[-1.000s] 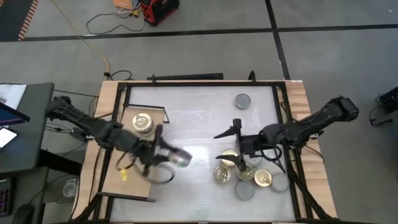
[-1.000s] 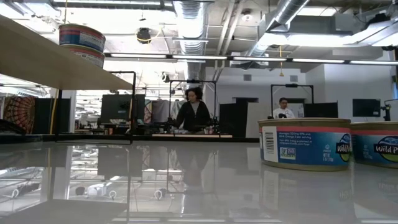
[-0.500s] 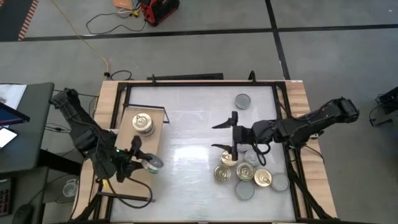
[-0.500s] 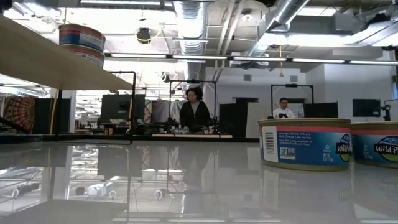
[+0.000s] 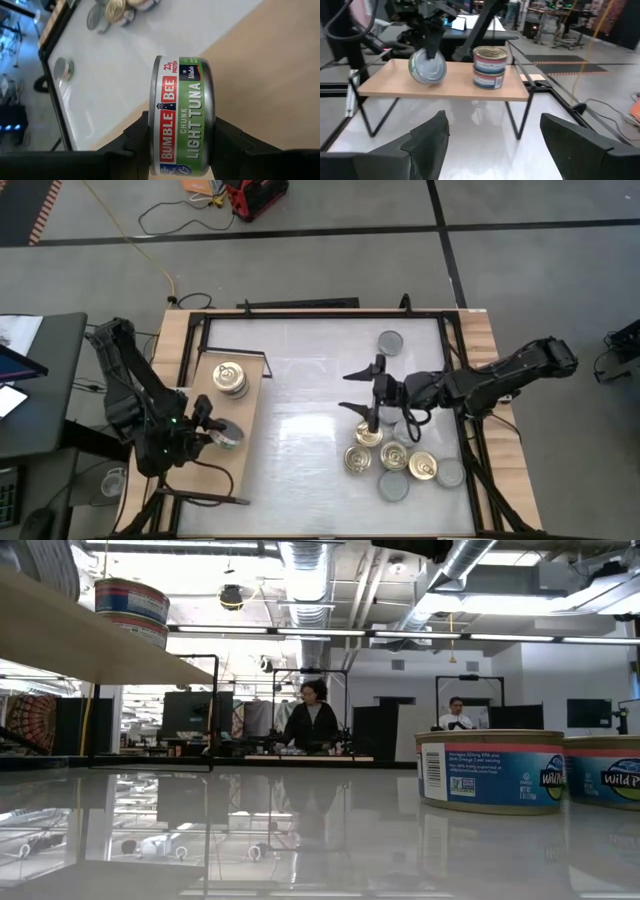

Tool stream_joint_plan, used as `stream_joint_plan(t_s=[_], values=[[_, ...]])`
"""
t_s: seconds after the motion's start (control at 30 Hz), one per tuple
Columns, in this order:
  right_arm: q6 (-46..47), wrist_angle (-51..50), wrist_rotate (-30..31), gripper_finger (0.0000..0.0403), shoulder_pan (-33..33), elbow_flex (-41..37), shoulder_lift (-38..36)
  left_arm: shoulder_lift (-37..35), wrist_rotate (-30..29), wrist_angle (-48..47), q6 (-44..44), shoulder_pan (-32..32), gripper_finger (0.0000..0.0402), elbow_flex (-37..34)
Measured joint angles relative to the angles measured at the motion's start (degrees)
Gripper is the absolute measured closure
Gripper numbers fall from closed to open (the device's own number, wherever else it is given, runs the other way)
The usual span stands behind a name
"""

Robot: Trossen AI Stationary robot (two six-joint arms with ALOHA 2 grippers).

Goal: Stack canned seafood by type on shelf
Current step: Put the green tuna can on the shelf

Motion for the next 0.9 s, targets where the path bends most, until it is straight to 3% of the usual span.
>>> stream_joint_plan(t_s=[0.3, 0.6, 0.9], values=[[5.34, -1.95, 4.08, 0.0065, 0.00, 0.00, 0.00, -0.07, 0.16, -9.48, -9.23, -0.60, 0.0260, 0.11], [6.08, -3.03, 5.89, 0.0065, -1.27, 0.00, 0.02, 0.00, 4.07, -10.08, -13.95, -0.60, 0.0251, 0.06], [9.05, -6.03, 5.89, 0.0065, -2.23, 0.00, 0.02, 1.85, 3.80, -9.87, -14.47, -0.32, 0.0215, -0.02]])
